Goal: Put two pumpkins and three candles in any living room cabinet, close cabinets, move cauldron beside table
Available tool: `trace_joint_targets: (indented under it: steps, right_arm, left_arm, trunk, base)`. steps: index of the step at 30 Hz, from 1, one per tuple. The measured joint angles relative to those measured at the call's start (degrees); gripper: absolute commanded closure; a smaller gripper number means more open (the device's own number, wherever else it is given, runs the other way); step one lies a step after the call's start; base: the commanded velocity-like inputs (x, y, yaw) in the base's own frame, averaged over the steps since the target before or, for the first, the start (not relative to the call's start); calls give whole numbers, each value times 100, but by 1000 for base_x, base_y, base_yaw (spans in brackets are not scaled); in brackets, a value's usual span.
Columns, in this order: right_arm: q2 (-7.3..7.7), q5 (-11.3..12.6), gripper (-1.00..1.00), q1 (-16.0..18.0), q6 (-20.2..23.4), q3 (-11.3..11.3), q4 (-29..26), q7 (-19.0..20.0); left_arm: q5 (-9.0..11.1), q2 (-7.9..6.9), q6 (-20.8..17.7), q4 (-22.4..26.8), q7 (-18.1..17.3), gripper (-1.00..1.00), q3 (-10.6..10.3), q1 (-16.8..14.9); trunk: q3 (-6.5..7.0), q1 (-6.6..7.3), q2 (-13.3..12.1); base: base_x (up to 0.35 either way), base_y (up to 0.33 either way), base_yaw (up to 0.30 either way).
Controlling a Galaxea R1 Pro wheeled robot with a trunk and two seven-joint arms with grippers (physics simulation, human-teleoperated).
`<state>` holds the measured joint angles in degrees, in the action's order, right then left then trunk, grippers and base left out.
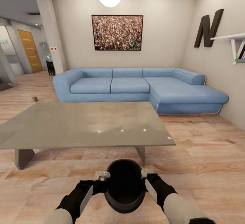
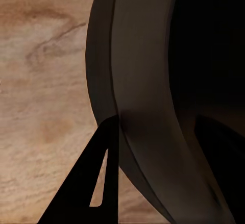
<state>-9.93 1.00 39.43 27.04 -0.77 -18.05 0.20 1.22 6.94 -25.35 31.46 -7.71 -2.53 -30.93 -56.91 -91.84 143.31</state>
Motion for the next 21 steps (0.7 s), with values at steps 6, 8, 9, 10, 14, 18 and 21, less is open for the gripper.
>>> trace_joint_targets:
  steps: [6,8,9,10,14,18,21]
  right_arm:
    - [0,2,100,-1,-7,0,0,0]
    - [-1,3,100,-1,-4,0,0,0]
    - [-1,3,100,-1,-2,0,0,0]
    - [-2,3,100,-1,-2,-1,0,0]
    - [-2,3,100,-1,2,-1,0,0]
    - [-2,2,100,-1,6,0,0,0]
    - [-2,2,100,-3,4,1,0,0]
  left_arm:
    - [6,0,0,2,7,100,-7,-1]
    - [1,-3,1,0,-5,100,-3,-1]
    - [-2,-4,1,0,-10,100,0,0]
    - [-2,-5,1,0,-13,100,0,0]
    - [0,-6,-1,0,-16,100,-2,1]
    - [-5,-6,-2,-3,-20,100,2,1]
    - [-5,-6,-2,-3,-19,100,2,1]
  trunk:
    - [0,-1,0]
    - [0,-2,0]
    - [0,-3,0]
    - [0,-3,0]
    - [-22,-6,1]
    - [-110,-17,6]
    - [-177,-25,10]
  base:
    - [285,0,0]
    - [93,0,0]
    - [37,0,0]
    - [19,0,0]
    - [7,0,0]
    - [0,0,0]
    - [0,0,0]
